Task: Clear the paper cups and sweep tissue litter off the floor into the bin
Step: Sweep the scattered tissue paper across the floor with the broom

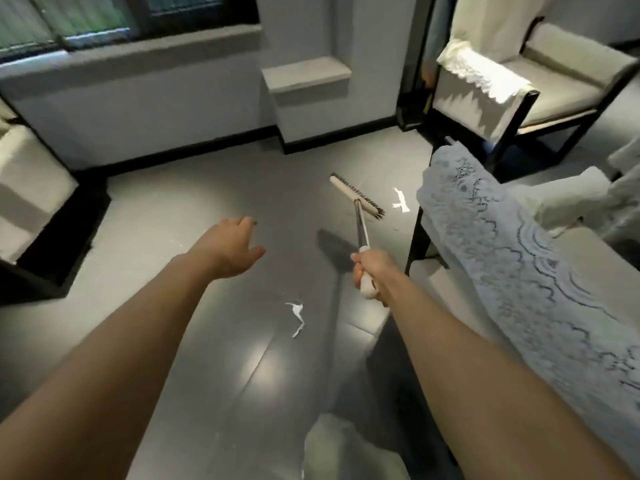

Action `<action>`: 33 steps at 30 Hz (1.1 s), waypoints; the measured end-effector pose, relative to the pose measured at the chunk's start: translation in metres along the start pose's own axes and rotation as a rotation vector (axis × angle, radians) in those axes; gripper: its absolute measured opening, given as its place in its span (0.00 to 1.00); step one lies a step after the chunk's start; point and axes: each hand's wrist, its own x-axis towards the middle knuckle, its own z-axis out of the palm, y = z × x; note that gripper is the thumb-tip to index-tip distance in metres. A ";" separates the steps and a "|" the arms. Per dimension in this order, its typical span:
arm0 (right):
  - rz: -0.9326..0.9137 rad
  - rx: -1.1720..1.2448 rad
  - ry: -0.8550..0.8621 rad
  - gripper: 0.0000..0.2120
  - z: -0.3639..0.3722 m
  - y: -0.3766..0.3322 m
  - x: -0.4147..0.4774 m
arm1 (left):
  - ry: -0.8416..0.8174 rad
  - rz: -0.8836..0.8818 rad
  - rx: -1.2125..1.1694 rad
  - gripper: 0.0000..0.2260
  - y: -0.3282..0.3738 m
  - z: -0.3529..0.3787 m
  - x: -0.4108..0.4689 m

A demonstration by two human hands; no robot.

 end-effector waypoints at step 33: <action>0.019 0.477 0.871 0.14 0.025 -0.300 0.450 | -0.335 0.961 0.287 0.27 0.148 -0.096 0.760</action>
